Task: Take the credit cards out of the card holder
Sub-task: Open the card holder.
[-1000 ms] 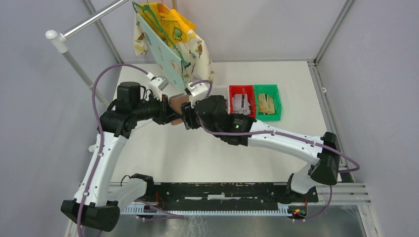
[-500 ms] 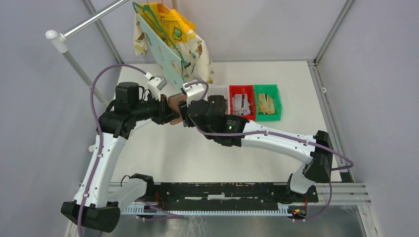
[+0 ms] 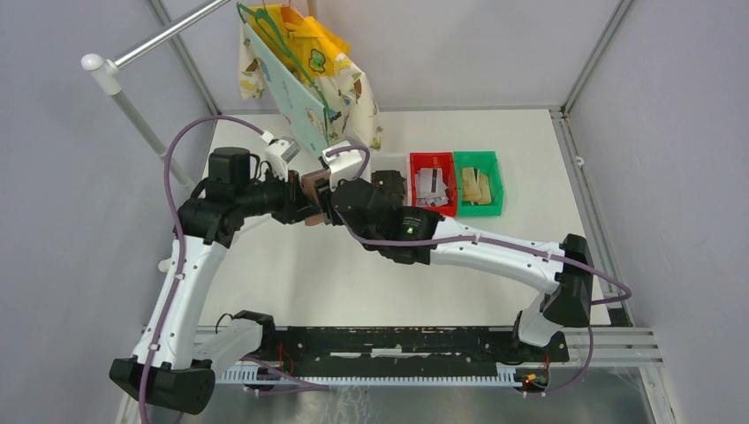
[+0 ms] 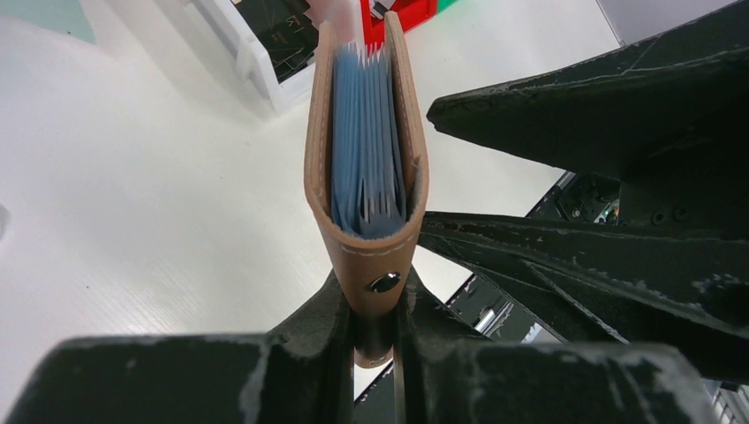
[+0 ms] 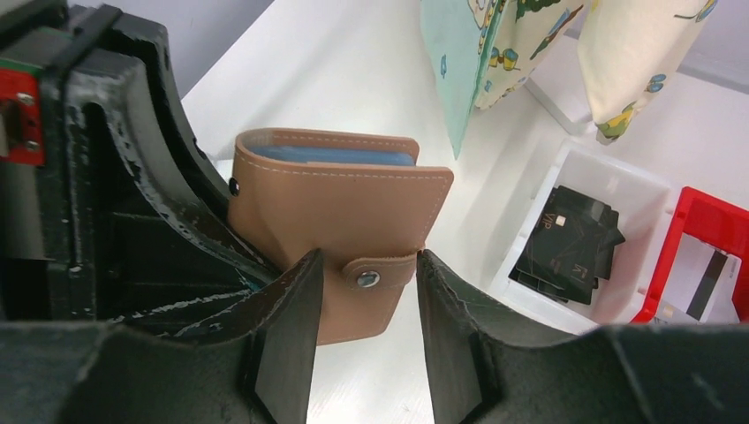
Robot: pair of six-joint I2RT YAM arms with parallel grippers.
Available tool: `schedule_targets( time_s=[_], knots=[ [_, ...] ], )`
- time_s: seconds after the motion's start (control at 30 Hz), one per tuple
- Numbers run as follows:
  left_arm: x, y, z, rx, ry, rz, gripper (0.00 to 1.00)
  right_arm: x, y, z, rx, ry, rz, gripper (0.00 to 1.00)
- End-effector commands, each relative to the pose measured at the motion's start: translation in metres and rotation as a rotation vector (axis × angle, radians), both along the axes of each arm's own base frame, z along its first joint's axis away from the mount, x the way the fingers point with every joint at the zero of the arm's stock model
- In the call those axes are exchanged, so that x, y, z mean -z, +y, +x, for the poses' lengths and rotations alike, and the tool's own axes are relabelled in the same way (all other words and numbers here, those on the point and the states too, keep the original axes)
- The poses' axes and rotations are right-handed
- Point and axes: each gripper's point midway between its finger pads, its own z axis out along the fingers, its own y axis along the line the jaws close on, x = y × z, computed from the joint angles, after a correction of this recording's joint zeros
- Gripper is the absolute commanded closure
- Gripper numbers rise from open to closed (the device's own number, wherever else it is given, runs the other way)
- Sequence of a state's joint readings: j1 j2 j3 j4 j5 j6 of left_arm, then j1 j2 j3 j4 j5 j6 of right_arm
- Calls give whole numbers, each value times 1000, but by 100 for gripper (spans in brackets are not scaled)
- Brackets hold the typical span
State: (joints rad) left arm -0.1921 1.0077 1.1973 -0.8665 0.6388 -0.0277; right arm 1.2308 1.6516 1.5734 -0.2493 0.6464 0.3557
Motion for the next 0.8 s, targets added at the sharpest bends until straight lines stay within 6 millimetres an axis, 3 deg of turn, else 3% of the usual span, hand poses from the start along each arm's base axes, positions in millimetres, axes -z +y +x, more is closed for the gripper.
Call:
schedule_targets(
  time_s=[0.0, 0.43, 0.77],
  knots=[
    [-12, -18, -16, 95, 35, -92, 98, -34, 9, 6, 43, -80, 104, 54],
    [-21, -23, -29, 176, 55, -112, 98, -9, -11, 15, 154, -119, 2, 99],
    [-23, -18, -27, 167, 9, -71, 98, -17, -40, 7, 177, -126, 115, 100]
  ],
)
